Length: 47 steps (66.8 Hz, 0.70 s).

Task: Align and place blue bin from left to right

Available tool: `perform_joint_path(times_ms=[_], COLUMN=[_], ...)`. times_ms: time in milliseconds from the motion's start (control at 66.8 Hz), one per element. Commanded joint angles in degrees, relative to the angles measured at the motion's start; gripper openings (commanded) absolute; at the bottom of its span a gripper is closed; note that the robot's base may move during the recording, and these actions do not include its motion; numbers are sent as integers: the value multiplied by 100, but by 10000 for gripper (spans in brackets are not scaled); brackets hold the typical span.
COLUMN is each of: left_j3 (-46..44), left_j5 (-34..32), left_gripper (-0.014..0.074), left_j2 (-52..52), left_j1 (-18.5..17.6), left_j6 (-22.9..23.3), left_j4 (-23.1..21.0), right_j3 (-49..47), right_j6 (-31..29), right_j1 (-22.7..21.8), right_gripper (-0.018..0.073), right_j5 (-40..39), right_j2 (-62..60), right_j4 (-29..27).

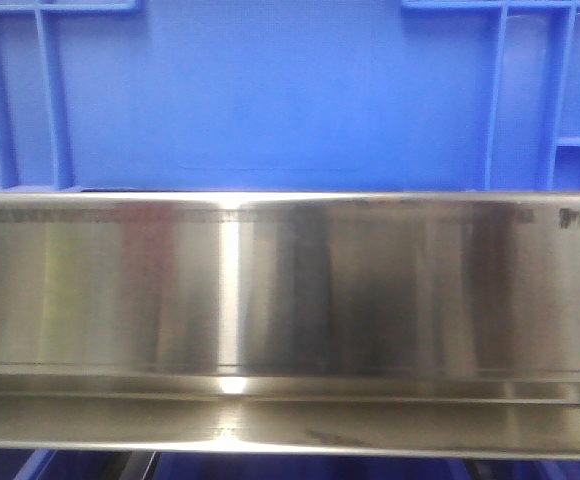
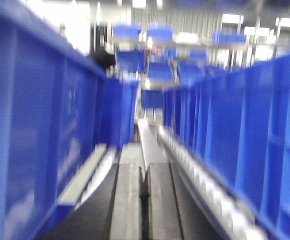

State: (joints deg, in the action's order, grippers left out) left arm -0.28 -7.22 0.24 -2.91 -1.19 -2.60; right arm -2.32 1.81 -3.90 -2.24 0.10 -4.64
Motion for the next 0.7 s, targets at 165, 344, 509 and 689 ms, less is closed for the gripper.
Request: perform_joint_path(times_ms=[165, 344, 509, 689], left_j3=[-1368, -2799, -3949, -5025], left_j5=[533, 1826, 2785, 3410], left_gripper=[-111, -108, 98, 424], left_j2=[-24, 284, 1150, 2431], left_j1=[-32, -32, -32, -32], left_j6=[-17, -17, -17, -17], left_j4=[227, 415, 444, 433], right_j3=[-1809, -3083, -4011, -4703], right_j6=[28, 28, 28, 28], right_j1=[10, 10, 10, 10], right_gripper=[-69, -69, 18, 416], right_j5=[1052, 1900, 2269, 2548], right_j2=[-10, 154, 831, 1795], right_j4=[-32, -32, -32, -60])
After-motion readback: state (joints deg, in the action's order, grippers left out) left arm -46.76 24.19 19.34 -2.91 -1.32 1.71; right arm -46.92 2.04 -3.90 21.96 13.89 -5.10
